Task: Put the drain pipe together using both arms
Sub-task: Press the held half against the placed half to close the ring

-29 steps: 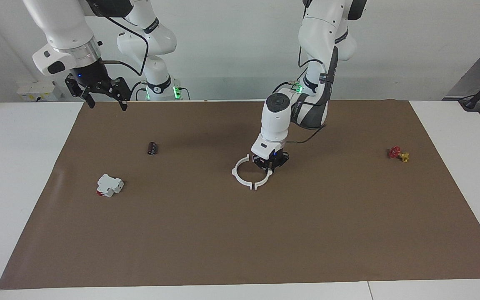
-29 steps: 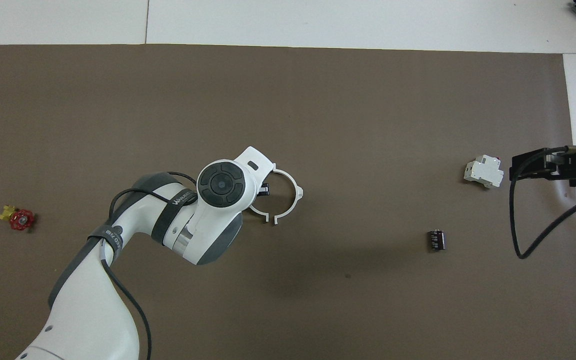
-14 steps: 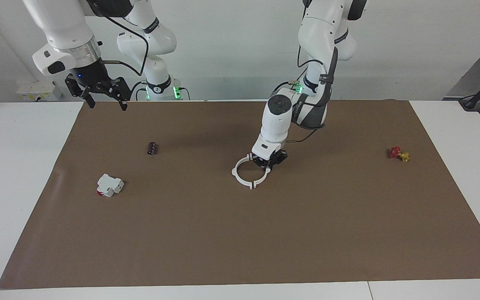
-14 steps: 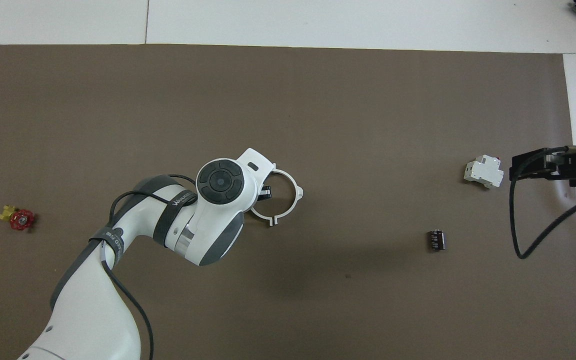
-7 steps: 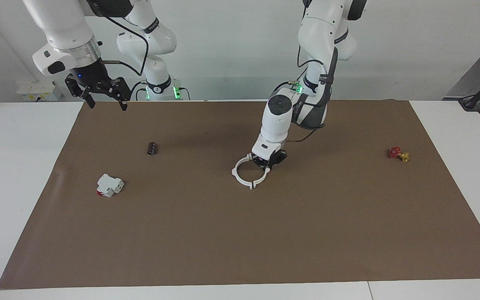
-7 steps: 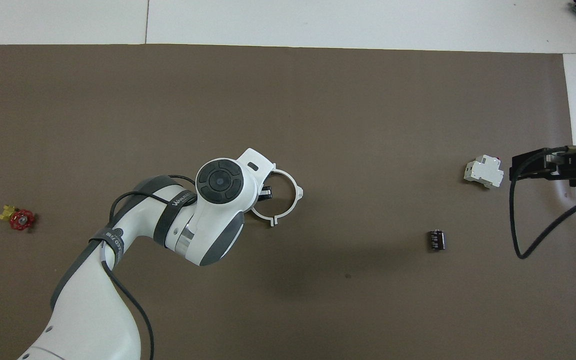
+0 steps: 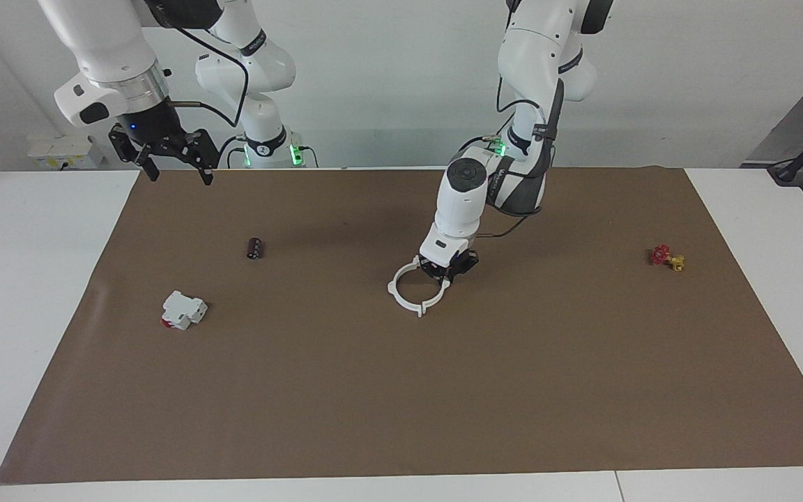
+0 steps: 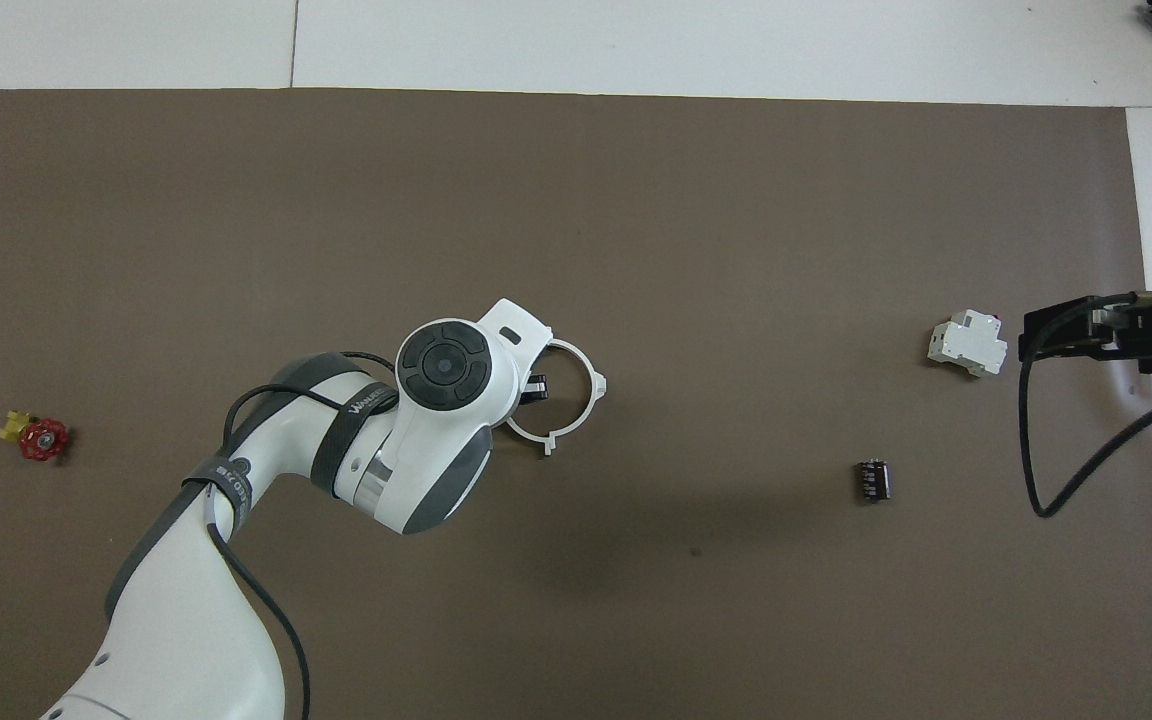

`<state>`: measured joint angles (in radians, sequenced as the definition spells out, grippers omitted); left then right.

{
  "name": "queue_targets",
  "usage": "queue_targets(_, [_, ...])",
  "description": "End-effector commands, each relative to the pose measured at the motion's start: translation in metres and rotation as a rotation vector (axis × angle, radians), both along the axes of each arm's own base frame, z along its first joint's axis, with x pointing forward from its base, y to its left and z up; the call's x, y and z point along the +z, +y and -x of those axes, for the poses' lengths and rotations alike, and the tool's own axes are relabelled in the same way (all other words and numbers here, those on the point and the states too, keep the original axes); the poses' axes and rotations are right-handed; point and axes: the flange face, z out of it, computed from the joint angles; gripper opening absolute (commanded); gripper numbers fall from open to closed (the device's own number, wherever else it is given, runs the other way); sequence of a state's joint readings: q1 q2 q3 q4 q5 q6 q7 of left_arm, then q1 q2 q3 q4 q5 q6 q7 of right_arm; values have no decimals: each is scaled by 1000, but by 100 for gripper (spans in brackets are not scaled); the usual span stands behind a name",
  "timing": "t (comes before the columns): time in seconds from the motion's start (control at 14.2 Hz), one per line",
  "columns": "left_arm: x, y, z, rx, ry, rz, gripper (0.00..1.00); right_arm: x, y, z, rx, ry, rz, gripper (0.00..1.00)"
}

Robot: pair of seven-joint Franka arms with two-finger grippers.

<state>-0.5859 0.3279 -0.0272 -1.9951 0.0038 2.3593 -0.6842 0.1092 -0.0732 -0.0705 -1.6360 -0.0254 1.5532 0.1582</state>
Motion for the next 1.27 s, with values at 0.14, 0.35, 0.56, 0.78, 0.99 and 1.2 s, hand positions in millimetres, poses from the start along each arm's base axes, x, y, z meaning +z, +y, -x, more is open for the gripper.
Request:
queue_targets(0.14, [-11,-10,3,-5,17,19,0,4,-3,6,27,3,-5,100])
queue_targets(0.35, [-9,-11,-3,-2,10,25,0,4,-3,6,27,3,-5,100])
queue_targets(0.56, [-9,-11,-3,-3,6,28,0,4,-3,6,27,3,-5,100])
queue_targets(0.78, [-8,-11,-5,0,-9,39,0,4,-3,6,27,3,-5,100])
queue_targets(0.99, [-9,-10,-7,3,-11,41,0,4,-3,6,27,3,-5,100])
queue_targets(1.2, [-10,-8,-8,-1,-12,40,0,4,-3,6,27,3,-5,100])
